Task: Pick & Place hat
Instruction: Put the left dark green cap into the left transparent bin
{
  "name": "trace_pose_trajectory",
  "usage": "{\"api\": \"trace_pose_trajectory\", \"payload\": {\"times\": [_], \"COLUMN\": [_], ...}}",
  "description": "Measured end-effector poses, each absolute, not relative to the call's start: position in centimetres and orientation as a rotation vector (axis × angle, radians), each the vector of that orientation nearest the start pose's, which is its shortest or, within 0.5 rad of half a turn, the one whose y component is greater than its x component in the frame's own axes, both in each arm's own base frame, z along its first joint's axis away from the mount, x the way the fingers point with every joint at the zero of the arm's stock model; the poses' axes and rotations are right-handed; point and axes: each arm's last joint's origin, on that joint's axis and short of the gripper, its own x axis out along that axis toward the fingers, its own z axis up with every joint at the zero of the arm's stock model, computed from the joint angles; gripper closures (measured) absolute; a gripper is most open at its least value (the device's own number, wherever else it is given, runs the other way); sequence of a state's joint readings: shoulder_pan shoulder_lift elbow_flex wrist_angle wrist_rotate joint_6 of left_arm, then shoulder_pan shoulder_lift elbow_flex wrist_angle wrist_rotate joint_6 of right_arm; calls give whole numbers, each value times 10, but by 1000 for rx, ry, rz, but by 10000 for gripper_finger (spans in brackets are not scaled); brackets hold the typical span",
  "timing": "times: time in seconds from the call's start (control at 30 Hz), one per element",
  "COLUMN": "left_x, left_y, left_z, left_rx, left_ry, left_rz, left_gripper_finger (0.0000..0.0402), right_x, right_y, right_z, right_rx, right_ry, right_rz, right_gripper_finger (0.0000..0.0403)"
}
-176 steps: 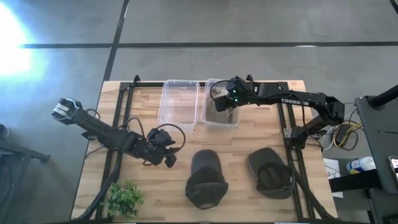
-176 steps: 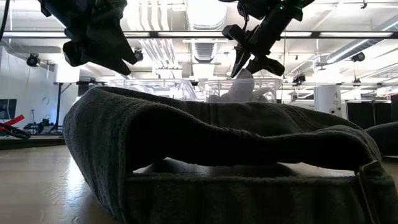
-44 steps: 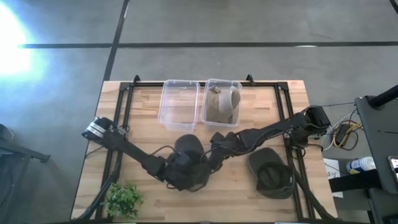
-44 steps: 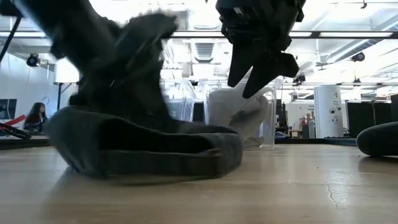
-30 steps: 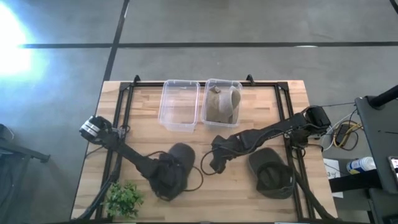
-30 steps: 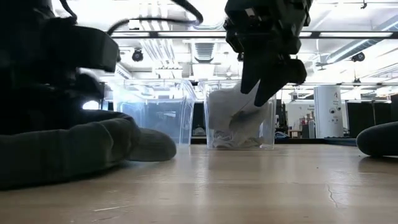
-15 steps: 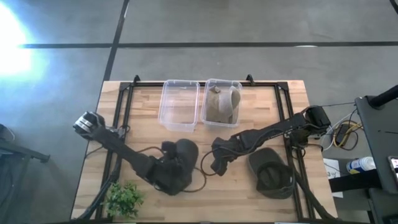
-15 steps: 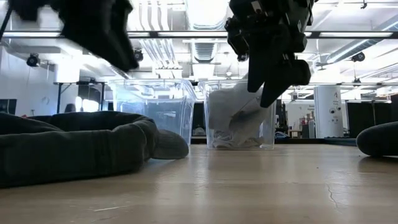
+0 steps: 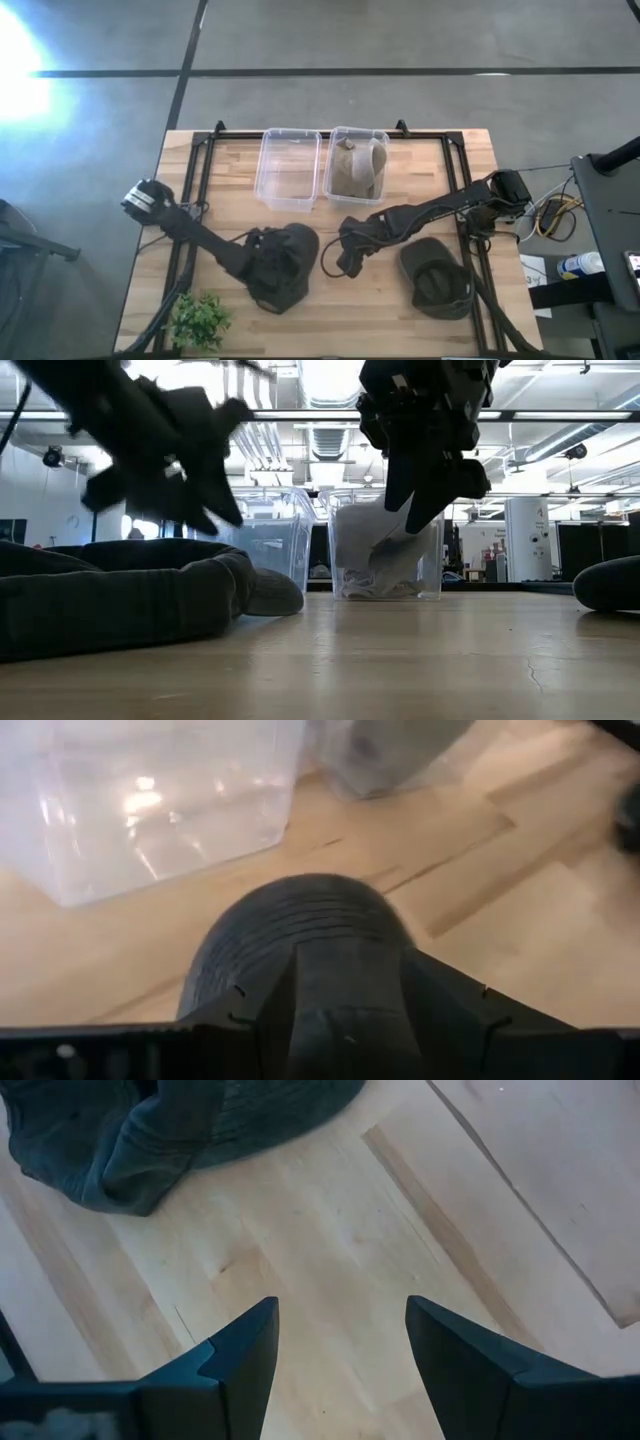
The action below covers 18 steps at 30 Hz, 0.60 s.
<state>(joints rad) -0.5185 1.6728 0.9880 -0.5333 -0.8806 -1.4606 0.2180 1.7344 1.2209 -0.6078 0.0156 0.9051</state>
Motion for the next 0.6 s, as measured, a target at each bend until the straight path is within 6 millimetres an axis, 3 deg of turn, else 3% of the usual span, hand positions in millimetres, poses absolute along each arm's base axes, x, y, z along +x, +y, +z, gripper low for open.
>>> {"api": "trace_pose_trajectory", "payload": {"times": [0.2,0.33,0.6], "left_x": [296,312,324], "left_y": [-120,-129,-156], "left_z": [140,132,150], "left_rx": [-601,-557,-186], "left_ry": [484,548,615], "left_rz": [829,666,120], "left_gripper_finger": [229,229,229], "right_x": [341,340,339], "right_y": [73,75,78], "right_z": [209,209,207], "right_rx": [675,696,775], "right_ry": [1096,1117,1182], "right_rz": [-338,-306,-219], "right_gripper_finger": [188,188,188]}}
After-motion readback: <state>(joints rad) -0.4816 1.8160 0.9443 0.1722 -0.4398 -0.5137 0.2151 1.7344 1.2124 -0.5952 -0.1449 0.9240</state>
